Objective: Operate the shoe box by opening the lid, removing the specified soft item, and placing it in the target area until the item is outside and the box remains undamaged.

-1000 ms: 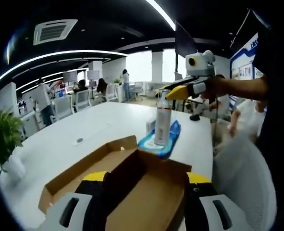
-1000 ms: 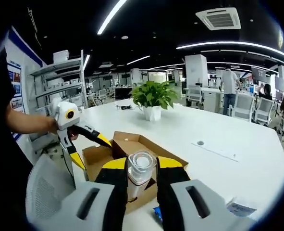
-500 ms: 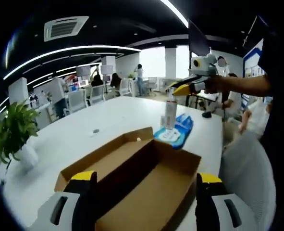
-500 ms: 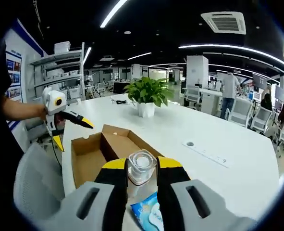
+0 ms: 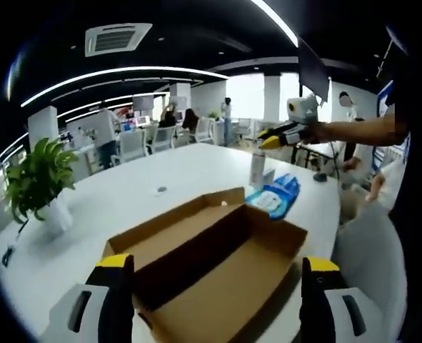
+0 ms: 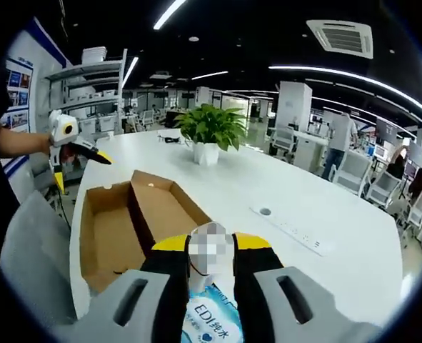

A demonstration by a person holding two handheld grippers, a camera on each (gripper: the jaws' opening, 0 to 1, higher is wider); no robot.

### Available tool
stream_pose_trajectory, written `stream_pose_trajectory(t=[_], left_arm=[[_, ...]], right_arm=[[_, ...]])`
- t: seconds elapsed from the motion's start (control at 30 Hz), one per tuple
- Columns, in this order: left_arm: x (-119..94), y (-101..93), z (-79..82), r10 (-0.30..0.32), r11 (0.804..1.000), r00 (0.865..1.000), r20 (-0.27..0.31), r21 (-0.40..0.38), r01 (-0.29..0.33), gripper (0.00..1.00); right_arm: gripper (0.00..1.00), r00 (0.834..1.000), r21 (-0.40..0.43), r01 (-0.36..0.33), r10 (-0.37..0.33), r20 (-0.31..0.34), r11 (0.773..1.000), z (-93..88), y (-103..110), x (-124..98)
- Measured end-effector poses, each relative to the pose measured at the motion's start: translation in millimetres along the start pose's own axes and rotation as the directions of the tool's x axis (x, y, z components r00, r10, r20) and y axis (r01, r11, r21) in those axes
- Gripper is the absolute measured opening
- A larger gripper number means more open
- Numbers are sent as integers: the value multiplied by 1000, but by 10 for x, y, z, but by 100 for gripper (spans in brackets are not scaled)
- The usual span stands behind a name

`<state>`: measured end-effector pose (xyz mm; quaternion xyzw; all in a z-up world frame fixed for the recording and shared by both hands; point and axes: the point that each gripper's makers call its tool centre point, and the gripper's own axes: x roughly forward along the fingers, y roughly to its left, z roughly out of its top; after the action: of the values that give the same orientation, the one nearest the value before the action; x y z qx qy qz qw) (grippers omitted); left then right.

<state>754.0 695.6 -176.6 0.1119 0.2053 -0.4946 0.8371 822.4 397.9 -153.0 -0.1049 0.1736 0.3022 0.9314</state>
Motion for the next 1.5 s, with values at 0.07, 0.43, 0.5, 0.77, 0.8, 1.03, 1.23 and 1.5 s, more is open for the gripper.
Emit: stream_pose_trajectory(t=[0.07,0.43,0.5,0.77,0.8,1.03,1.23,1.5], left_arm=[[-46,23,-9,14,1000,1000,2,-5,-14,100],[-181,19,-126,54,998,998,-20,-28,-55,100],[-188,7,-144,59,998,998,-22,-33,-60,100],[-249,-20,-224,80,995,996,-31,-61,-81,100],[-254,-18,-235,82,994,996,-32,-64,-84,100],[-281,4,-337,101,992,994,-46,-74,-105,97],[-295,-5,-398,107,990,993,-58,-83,-112,97],[-285,-24,-441,103,990,992,-66,-90,-109,96]], right_arm=[[19,1000,-5,4,-4,-16,1000,-76,-84,41],[20,995,-54,10,-15,-95,998,-370,-333,225],[20,994,-57,12,-18,-109,998,-429,-375,254],[20,988,-69,29,-39,-152,997,-627,-505,346],[20,987,-66,31,-41,-155,997,-634,-506,347],[21,979,-84,76,-90,-181,994,-784,-508,379],[21,972,-96,128,-144,-186,987,-827,-533,332],[22,965,-93,144,-161,-205,985,-902,-583,298]])
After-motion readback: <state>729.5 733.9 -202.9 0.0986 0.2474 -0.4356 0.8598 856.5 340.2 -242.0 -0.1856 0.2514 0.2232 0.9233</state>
